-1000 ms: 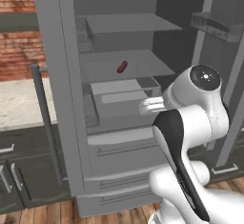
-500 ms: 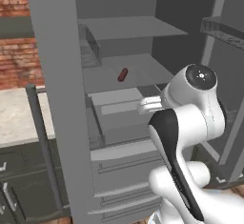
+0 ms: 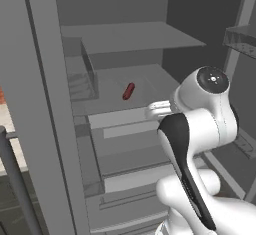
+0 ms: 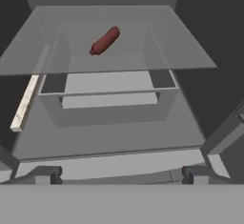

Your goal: Move the hot dog bun to the plate on the dining table and place the condiment next to that plate. Then navigate to the fridge and take the sausage and place it on the plate as well.

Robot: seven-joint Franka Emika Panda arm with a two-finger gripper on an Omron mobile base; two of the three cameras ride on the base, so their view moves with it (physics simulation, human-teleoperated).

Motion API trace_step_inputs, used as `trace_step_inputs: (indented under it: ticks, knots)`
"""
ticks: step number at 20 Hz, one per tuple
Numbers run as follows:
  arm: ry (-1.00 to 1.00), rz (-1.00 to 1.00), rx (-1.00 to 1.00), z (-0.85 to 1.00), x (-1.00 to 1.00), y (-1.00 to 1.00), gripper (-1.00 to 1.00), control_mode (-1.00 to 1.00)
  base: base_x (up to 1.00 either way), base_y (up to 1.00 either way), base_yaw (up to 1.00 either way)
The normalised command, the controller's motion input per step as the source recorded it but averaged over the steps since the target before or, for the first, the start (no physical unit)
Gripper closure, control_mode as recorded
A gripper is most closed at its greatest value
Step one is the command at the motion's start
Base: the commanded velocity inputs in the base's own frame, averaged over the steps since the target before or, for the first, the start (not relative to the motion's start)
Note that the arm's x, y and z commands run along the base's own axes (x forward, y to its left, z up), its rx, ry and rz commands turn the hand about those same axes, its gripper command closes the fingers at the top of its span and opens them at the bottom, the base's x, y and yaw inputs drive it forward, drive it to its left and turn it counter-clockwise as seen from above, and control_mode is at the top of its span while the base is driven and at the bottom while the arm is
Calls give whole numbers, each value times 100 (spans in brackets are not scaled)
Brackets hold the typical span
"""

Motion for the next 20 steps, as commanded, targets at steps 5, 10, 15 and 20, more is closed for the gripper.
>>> trace_step_inputs:
  ticks: [5,10,15,20]
  knots:
    - [0,0,0,0,0,0,-100,100,72,7,0]
    - [7,0,12,3,49,3,-100,-100,0,0,0]
    - [-1,0,3,0,68,34,-100,-100,0,0,0]
    - [-5,-3,0,0,75,28,-100,-100,0,0,0]
